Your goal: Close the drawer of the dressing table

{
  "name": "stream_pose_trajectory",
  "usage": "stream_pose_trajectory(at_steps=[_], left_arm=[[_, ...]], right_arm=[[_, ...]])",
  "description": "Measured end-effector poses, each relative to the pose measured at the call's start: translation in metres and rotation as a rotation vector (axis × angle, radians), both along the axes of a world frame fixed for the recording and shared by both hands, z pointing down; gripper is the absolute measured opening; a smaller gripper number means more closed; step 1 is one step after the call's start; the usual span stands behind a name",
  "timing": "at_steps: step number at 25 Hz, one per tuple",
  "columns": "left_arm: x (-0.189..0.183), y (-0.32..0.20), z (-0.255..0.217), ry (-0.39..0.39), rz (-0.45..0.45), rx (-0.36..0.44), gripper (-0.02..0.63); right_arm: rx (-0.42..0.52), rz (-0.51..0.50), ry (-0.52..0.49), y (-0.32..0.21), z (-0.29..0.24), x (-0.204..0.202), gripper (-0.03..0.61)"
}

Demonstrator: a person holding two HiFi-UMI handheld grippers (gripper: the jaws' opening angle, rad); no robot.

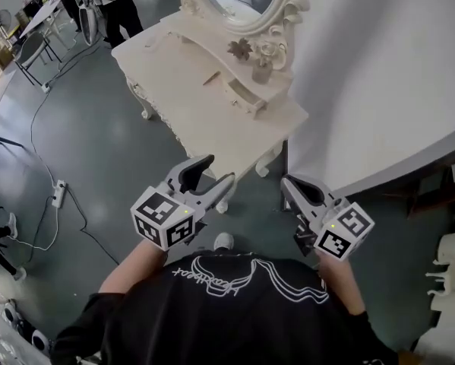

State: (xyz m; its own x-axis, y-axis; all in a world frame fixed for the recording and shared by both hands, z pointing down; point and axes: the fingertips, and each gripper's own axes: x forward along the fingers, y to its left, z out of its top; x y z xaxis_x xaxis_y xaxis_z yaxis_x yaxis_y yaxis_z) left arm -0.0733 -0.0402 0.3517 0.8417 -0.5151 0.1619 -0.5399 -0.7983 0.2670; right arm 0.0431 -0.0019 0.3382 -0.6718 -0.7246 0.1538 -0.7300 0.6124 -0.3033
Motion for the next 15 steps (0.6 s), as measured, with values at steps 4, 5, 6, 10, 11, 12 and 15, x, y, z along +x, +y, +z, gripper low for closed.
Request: stream_pose_trajectory(at_steps=[4,5,6,10,11,12,15], left_arm=[[0.003,-0.036,0.001,-0.008,0.02,0.018,0.23],[0.003,-0.043,0.003,-0.012,0.022,0.022,0.23],[0.004,-0.048,0.006,-0.016,0.025,0.024,0.23],[0.008,-0.064,0.023,-0.043,0.039,0.01,0.23],[0.009,-0.068,0.027,-0.053,0.039,0.009,0.23],[0.01,-0.073,0.03,-0.063,0.036,0.01,0.23],[0.014,-0.088,0.043,-0.09,0.019,0.002,0.23]], right_arm=[[-0.008,0.017,0.009,-0.029,0.004,-0.002,0.005],[-0.012,0.019,0.015,-0.033,0.007,-0.002,0.005],[-0.018,0.023,0.021,-0.037,0.01,-0.002,0.005],[-0.049,0.044,0.026,-0.047,0.021,0.003,0.005],[-0.054,0.045,0.027,-0.05,0.022,0.004,0.005],[-0.055,0.044,0.029,-0.054,0.023,0.005,0.005],[-0.051,0.036,0.023,-0.067,0.023,0.009,0.005]])
